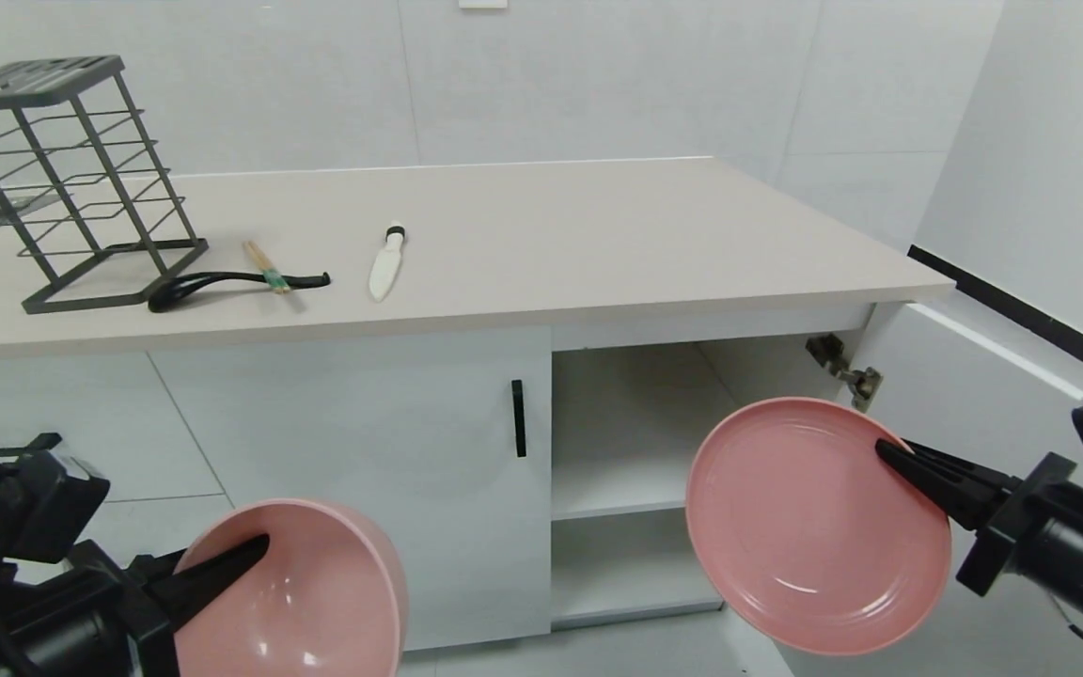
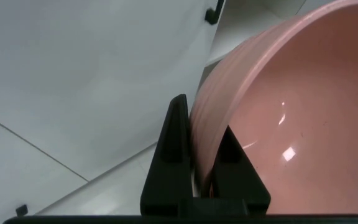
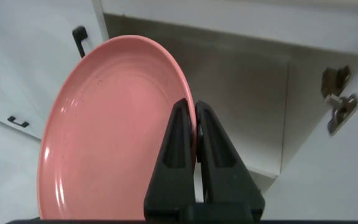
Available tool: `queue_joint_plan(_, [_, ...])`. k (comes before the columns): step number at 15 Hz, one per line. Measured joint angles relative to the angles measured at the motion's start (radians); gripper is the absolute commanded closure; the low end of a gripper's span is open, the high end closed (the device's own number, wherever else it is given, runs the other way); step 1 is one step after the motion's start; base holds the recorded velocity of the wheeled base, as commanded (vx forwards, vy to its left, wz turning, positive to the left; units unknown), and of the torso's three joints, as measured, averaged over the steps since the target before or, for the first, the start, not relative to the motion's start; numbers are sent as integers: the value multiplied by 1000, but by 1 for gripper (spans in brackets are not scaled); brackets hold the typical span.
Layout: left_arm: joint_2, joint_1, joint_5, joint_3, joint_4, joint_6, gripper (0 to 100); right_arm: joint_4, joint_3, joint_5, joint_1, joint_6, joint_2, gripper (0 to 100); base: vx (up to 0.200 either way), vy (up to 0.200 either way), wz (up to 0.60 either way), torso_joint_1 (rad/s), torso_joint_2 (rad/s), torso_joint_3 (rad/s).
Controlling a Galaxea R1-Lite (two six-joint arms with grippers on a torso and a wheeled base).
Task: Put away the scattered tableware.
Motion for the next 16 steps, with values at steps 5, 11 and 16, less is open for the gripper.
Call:
queue_joint_plan(5, [39, -4, 0, 14, -5, 11, 100, 8, 0, -1, -1, 0, 1, 100, 0, 0, 0, -136, 396, 249])
queue_joint_plan(11, [40, -2, 0, 23, -16, 54, 100, 7, 0, -2, 2, 1, 1, 100, 0, -33, 0, -10, 36, 21])
queue_joint_plan(16, [29, -9, -1, 39, -26, 101, 100, 19, 0, -1, 2, -1, 2, 100, 0, 0, 0, 0, 0, 0])
